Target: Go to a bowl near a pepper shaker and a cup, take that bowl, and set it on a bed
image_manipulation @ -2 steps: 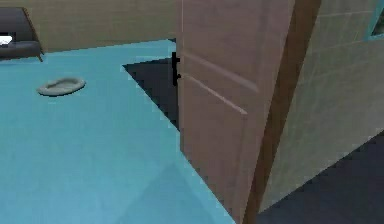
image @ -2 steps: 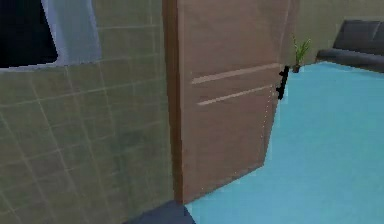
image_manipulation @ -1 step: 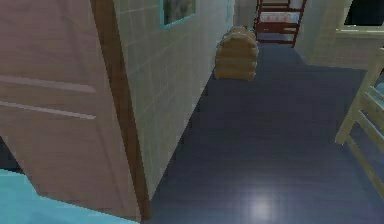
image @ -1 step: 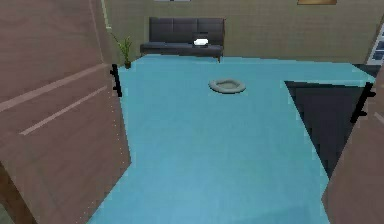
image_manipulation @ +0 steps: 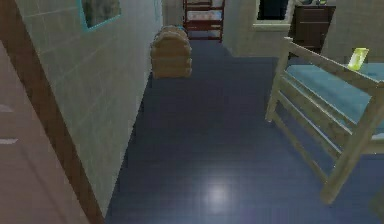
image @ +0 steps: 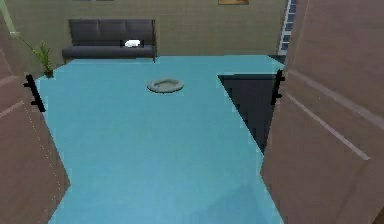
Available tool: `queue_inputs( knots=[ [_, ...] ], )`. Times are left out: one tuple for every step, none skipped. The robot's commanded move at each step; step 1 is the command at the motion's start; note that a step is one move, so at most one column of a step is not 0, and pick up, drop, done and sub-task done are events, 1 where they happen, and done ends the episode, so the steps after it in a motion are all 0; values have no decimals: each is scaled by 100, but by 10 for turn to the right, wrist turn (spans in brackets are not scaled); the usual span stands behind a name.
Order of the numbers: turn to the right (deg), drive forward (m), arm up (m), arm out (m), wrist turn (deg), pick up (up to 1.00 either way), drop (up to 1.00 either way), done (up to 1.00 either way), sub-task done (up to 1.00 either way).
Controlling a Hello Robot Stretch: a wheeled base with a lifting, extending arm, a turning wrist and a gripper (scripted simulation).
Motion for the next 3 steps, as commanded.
queue_inputs(
  knots=[
    [0, 100, 0, 0, 0, 0, 0, 0, 0],
    [30, 0, 0, 0, 0, 0, 0, 0, 0],
    [0, 65, 0, 0, 0, 0, 0, 0, 0]
  ],
)
